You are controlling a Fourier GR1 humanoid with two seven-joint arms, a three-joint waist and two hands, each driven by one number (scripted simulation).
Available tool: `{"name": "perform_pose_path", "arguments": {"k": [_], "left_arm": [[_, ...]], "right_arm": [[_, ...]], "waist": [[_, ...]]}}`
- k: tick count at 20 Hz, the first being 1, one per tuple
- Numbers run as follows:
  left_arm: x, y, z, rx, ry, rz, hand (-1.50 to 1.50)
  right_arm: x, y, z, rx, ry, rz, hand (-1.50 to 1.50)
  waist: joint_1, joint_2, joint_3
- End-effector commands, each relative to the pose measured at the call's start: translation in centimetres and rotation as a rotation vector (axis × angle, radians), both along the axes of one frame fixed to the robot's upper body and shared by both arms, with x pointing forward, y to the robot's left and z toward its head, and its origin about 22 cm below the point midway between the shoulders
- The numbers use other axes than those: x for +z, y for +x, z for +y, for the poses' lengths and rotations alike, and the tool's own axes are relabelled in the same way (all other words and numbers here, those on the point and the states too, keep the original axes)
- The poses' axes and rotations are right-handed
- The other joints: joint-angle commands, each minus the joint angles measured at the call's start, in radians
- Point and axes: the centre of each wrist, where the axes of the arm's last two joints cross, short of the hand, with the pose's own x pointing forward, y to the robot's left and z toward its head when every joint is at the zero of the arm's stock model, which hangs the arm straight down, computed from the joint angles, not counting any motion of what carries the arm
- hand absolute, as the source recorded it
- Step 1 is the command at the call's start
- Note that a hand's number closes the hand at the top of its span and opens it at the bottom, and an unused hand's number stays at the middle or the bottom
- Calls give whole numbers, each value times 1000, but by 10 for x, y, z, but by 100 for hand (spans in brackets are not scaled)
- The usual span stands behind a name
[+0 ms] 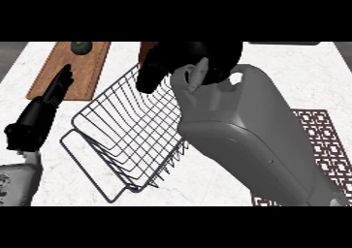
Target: Pick the sweet potato from the placemat and place it in the basket
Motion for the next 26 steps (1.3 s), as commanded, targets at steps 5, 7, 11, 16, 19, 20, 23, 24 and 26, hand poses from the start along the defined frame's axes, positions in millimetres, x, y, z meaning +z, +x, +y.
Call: {"name": "perform_pose_path", "arguments": {"k": [5,7,11,16,19,20,23,24,26], "left_arm": [[-1,5,-5,23,0,0,0],[6,-1,-2,2,-2,-17,0],[-2,4,-4,23,5,-20,0],[-7,-7,2,1,-10,12,0],[-14,-15,4,18,7,8,0],[-11,-3,4,33,-6,-5,0],[1,2,4,34,-14,-2,0],[-3,-9,12,36,1,-16,0],[-13,-11,10,54,3,-2,0]], "right_arm": [[2,13,30,-187,-249,219,150],[-8,23,30,-168,-257,273,150],[5,14,34,-97,-161,312,-150],[10,15,33,-83,-25,284,-150],[23,5,30,-86,111,173,-150],[26,13,20,-99,187,127,-150],[29,15,2,-155,321,27,-150],[31,17,-2,-208,373,-30,-150],[39,11,-15,-250,438,-85,-150]], "waist": [[-27,-3,1],[-9,-3,2],[-18,-3,2],[-12,1,3],[-14,-2,3],[-29,4,3],[-48,-1,4],[-34,-5,4],[-54,-8,4]]}}
